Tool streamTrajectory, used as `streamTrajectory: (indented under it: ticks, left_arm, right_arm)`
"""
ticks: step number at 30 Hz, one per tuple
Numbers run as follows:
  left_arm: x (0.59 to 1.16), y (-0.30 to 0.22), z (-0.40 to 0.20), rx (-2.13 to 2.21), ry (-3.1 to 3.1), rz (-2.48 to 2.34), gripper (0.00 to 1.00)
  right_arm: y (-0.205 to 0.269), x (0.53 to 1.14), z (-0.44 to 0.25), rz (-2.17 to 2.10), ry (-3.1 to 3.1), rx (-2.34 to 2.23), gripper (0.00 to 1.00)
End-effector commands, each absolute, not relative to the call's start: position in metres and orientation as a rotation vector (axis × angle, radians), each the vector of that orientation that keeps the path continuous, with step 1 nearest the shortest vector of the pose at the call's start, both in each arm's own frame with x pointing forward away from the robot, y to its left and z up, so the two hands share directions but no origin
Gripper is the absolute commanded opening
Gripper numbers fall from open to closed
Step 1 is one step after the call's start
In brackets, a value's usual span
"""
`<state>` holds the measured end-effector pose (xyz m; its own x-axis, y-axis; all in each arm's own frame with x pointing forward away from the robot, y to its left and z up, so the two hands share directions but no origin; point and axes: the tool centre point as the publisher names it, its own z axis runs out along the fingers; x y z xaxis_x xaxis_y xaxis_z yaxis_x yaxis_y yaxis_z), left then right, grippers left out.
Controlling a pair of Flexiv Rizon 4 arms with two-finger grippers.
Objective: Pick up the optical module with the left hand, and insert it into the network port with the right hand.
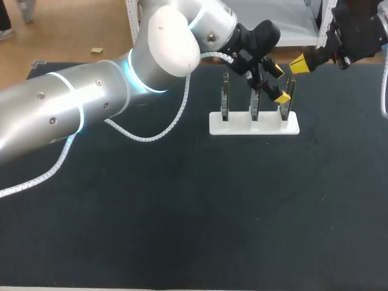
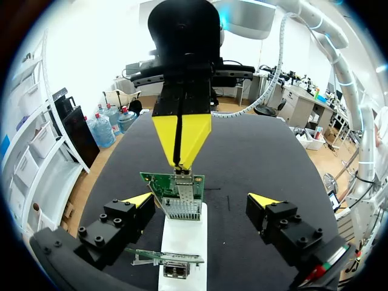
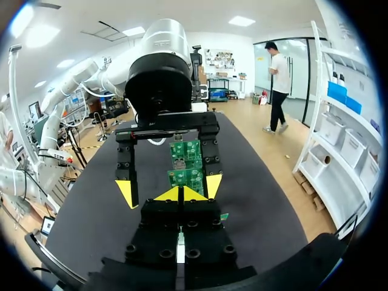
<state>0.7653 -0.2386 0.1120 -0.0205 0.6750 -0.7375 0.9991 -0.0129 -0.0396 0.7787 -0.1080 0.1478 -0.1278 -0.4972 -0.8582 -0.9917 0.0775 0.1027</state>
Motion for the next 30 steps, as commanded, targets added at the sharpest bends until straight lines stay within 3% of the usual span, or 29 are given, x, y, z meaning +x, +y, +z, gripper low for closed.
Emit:
streamTrajectory:
  ticks: [1,30]
  left_arm:
    - [0.767,-0.239,0.113,1.744,1.752,-0.807,1.0]
    - [0.767,-0.239,0.113,1.744,1.752,-0.807,1.0]
  right_arm:
    - [-0.109,0.779,0.145,0.968,1.71,-1.486,0.0]
    - [-0.109,0.778,0.134,0.992,1.741,-1.467,0.0]
